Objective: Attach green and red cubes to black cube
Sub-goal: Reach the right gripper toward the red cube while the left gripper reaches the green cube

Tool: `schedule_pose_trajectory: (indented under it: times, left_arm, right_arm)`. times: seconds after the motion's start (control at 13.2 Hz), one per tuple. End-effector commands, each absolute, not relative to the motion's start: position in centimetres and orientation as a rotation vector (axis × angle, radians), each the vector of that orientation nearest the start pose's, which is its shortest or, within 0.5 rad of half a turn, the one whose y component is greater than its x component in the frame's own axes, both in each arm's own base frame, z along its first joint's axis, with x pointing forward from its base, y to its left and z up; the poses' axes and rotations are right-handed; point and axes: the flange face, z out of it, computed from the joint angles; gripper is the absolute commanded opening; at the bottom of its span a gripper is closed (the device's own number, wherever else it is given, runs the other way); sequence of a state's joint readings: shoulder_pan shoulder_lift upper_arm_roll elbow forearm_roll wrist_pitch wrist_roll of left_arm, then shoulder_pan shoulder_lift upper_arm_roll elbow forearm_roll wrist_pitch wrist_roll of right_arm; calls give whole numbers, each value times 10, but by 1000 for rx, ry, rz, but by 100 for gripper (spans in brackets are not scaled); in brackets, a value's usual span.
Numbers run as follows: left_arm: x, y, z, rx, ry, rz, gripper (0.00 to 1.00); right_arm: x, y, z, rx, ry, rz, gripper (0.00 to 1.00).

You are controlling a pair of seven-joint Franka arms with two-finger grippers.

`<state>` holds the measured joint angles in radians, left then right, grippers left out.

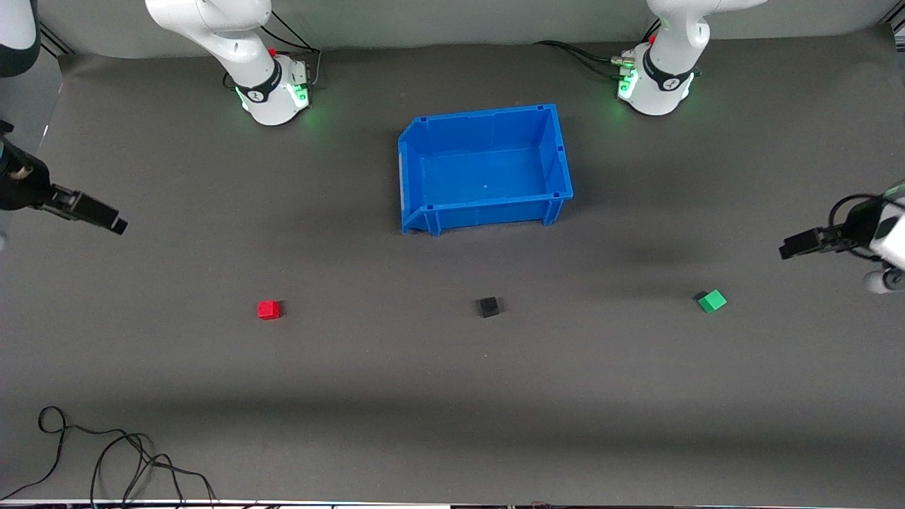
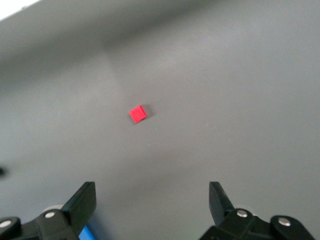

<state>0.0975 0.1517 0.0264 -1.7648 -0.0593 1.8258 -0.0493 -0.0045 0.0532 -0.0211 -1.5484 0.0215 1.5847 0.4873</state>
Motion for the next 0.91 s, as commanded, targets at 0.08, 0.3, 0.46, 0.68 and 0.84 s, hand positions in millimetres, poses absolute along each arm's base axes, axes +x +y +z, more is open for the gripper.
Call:
schedule_pose_trajectory:
  times: [0.08,0.3,0.46,0.68,0.84]
  left_arm:
    - [602,79,425,-3133,-646,167,100]
    - [608,85,371,-3114,-671,180,100]
    - [609,84,328,-3108,-681,172,100]
    - [617,86,290,-3034,-887,213,100]
    - [621,82,270,-3029,-896,200,100]
  right_arm:
    - [599,0,589,-2748,1476,113,100]
    - [612,8,549,-2529,1750,284,100]
    - [625,8,509,-2470,1764,414,100]
    - [633,5,443,-2366,1800,446,100]
    - [635,3,390,-2324,1814,406,100]
